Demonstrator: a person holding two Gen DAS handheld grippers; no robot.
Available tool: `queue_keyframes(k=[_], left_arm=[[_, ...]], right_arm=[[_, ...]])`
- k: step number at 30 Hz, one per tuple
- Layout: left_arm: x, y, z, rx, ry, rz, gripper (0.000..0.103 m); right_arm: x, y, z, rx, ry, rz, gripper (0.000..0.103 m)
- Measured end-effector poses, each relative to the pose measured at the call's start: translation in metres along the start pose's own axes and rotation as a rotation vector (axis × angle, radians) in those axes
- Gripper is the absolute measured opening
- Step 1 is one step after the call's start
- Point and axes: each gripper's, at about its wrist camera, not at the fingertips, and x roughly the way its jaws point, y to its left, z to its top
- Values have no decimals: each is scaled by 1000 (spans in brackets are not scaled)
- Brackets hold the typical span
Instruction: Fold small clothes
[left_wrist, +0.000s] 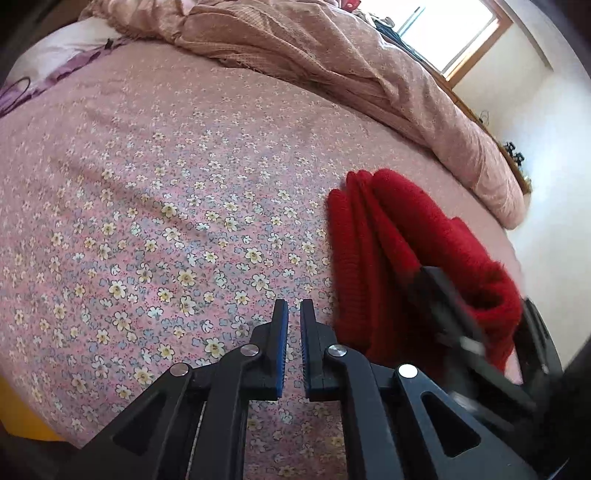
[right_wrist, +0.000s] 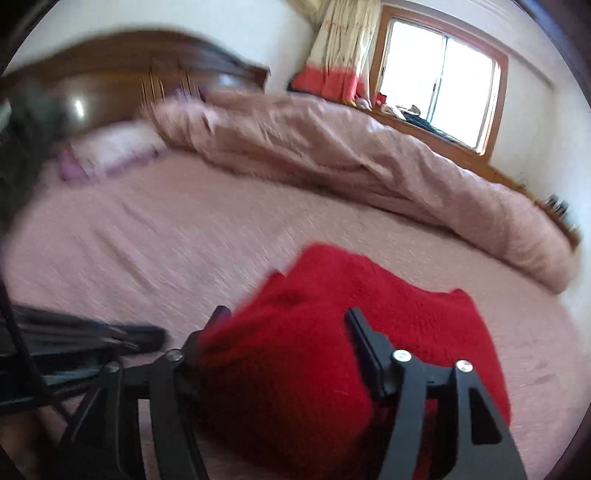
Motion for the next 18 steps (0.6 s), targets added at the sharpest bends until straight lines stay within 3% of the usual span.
queue_keyframes(k=[1, 5, 7, 13, 15, 18], left_arm=[[-3, 3, -1, -18, 2, -26, 0], [-17, -2, -2, -41, -18, -112, 11], [-25, -12, -2, -26, -32, -165, 18], [-38, -30, -3, -77, -50, -414, 34], [-35, -30, -4, -127, -27, -501, 62], [-32, -31, -8, -188, 0, -572, 72]], right_arm=[[-10, -3, 1, 31, -38, 23, 70], [-69, -28, -5, 157, -242, 30, 101], [-88, -45, -12, 183, -274, -4, 102], [-108, -101, -56, 241, -187, -126, 102], [-111, -126, -82, 337, -154, -133, 103], [-107, -156, -108, 480, -88, -120, 103]])
